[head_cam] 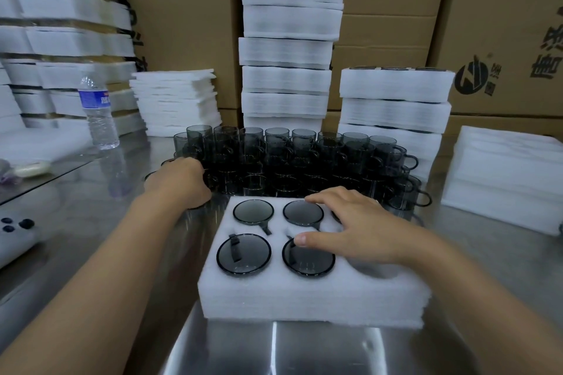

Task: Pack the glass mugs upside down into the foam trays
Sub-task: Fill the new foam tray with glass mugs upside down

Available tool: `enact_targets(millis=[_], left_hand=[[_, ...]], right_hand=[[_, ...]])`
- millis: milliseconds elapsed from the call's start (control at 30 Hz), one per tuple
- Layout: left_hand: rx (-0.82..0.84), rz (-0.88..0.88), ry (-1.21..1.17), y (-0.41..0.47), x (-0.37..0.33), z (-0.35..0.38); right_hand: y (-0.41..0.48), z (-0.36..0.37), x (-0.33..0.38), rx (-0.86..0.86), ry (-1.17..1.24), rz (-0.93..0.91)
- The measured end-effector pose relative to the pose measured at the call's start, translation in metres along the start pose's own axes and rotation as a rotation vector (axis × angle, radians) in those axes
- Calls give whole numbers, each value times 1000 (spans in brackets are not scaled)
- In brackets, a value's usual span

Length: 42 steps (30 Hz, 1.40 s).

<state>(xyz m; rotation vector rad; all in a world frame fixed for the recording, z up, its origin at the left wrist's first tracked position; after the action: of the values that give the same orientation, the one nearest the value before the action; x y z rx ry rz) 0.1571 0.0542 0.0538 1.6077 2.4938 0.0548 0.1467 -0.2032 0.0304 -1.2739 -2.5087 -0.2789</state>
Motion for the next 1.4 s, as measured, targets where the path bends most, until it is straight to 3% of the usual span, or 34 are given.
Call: enact_targets(millis=[467,900,1000,1233,1400], left_hand=[[7,37,-103,-1,-9,3],[-26,102,-44,-1,-19,9],[-141,121,-97,-6,-25,-5],[-583,207,-305,-38,-42,-52],[-612,350,-515,-54,-61,-59]], right_hand=[[0,-1,1,-4,-1,9],[-1,-1,1,-5,-10,15],[-1,0,1,-1,-9,18],[-1,-1,2,-5,5,9],[-2,-2,3,3,14,9]])
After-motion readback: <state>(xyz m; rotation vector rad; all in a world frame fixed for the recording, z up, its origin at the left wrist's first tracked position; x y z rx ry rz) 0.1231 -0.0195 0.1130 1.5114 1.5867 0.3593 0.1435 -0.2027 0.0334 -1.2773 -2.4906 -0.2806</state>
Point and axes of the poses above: each hand's wrist, its own y-axis towards the middle knuckle, its own z-axis out of the palm, x = y × z, the point moved 9 cm from there along y, towards the middle knuckle, and after that the axes turned 3 degrees about y, right-handed, at the moved point
